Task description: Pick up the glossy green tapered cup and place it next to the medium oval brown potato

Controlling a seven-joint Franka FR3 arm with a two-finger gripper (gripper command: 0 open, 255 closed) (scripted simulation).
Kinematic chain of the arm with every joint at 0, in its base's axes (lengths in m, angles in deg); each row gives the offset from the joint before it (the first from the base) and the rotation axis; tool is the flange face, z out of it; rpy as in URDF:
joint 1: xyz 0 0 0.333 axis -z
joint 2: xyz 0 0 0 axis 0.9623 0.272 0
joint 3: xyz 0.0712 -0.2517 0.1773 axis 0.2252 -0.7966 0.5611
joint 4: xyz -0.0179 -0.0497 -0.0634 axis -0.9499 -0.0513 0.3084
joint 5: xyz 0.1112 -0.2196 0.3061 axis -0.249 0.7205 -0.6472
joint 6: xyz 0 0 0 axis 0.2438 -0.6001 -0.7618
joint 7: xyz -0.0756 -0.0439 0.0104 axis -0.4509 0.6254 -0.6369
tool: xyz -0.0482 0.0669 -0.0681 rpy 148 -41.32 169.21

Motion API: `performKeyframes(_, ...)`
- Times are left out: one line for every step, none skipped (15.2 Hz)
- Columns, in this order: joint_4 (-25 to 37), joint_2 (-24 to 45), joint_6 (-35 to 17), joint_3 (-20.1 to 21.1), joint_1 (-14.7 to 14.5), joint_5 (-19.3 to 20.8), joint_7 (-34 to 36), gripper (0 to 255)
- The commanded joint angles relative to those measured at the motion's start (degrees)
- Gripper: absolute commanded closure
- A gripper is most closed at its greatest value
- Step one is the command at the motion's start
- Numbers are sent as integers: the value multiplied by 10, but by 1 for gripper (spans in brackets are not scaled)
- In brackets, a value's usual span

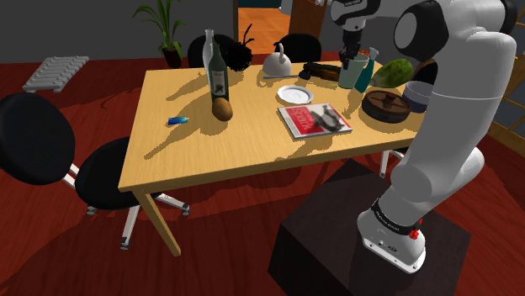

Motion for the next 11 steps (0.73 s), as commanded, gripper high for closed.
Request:
performKeyframes(15, -1, 16, 0, 0, 0, -2, 255)
performKeyframes(22, -2, 23, -1, 0, 0, -3, 255)
performKeyframes(30, -2, 31, -1, 1, 0, -5, 255)
performKeyframes(37, -2, 38, -1, 1, -1, -6, 255)
performKeyframes(45, -2, 46, -1, 1, -1, -7, 255)
performKeyframes(53, -2, 53, -1, 2, -1, -8, 255)
performKeyframes(61, -1, 61, -1, 2, -1, -10, 255)
performKeyframes(70, -1, 69, -2, 3, -2, -11, 255)
performKeyframes(79, 0, 77, -2, 3, -2, -13, 255)
performKeyframes(88, 1, 85, -2, 4, -3, -14, 255)
performKeyframes(97, 2, 93, -2, 5, -3, -16, 255)
